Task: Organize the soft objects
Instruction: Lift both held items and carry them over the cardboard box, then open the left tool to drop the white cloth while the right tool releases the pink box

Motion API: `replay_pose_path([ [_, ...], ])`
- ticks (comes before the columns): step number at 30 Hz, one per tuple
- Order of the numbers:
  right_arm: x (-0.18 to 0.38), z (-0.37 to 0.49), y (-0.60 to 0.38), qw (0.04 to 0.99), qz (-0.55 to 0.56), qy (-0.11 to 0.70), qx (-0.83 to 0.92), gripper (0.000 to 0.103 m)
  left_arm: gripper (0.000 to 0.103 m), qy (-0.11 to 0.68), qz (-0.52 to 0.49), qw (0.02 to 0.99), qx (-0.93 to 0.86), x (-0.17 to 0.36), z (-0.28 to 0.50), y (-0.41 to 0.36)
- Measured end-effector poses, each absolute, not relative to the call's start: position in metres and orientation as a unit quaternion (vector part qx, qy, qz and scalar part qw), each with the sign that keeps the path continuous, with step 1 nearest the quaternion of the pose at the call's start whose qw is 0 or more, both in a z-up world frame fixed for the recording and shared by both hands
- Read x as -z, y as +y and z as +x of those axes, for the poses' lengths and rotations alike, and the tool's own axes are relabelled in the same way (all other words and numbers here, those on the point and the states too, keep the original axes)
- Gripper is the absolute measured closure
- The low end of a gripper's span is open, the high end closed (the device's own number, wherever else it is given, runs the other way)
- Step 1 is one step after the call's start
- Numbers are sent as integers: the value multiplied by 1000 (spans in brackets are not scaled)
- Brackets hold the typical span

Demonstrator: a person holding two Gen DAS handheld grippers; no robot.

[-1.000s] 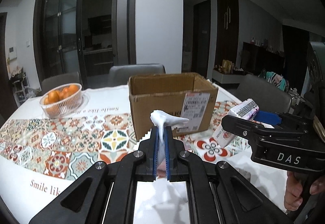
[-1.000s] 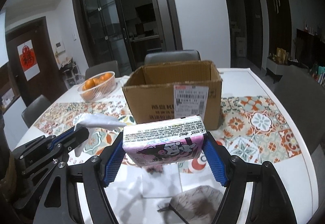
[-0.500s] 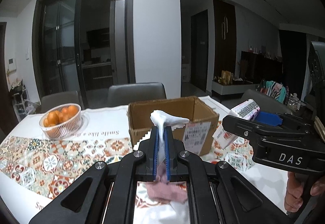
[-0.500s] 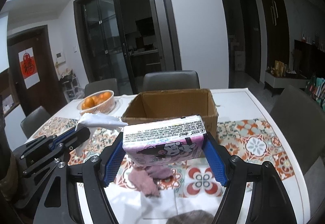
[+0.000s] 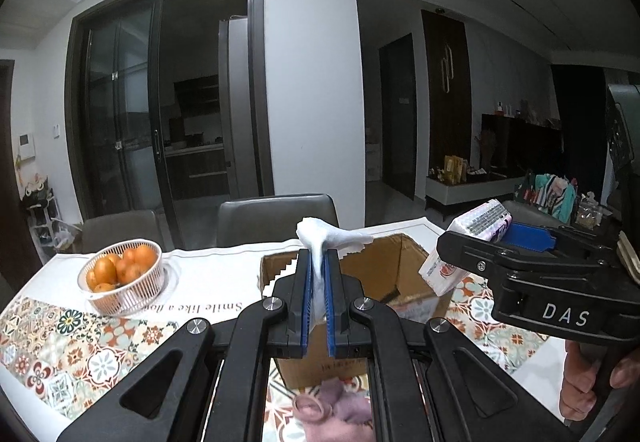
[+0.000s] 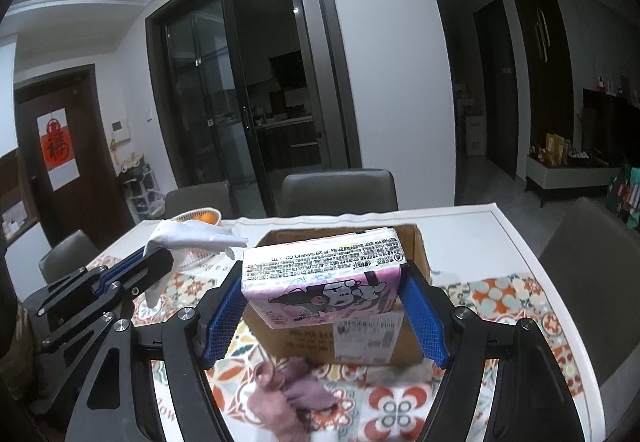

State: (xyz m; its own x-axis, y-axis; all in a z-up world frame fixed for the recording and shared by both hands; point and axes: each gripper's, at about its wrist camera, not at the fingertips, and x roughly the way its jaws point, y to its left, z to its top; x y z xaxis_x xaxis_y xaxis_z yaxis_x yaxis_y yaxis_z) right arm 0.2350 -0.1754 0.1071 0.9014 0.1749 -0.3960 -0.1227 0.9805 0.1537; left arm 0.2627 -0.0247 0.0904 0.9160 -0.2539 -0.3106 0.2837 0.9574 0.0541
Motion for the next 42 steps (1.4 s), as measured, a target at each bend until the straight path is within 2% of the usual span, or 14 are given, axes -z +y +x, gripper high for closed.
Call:
replay_pose_path([
  [12, -107, 293, -180, 970, 57, 220, -81, 28, 95, 173, 40, 974, 144, -82, 321, -35],
  [34, -56, 374, -194, 950, 47, 297, -84, 28, 94, 266, 42, 954, 135, -22, 400, -59],
  [35, -56, 376, -193, 950, 44, 298, -84, 28, 92, 269, 41, 953, 134, -20, 402, -59],
  [37, -53, 378, -192, 949, 41, 302, -84, 27, 78, 272, 39, 952, 134, -18, 403, -58],
  [42, -52, 382, -190, 946, 38, 311, -85, 26, 57, 268, 41, 953, 132, -18, 399, -58],
])
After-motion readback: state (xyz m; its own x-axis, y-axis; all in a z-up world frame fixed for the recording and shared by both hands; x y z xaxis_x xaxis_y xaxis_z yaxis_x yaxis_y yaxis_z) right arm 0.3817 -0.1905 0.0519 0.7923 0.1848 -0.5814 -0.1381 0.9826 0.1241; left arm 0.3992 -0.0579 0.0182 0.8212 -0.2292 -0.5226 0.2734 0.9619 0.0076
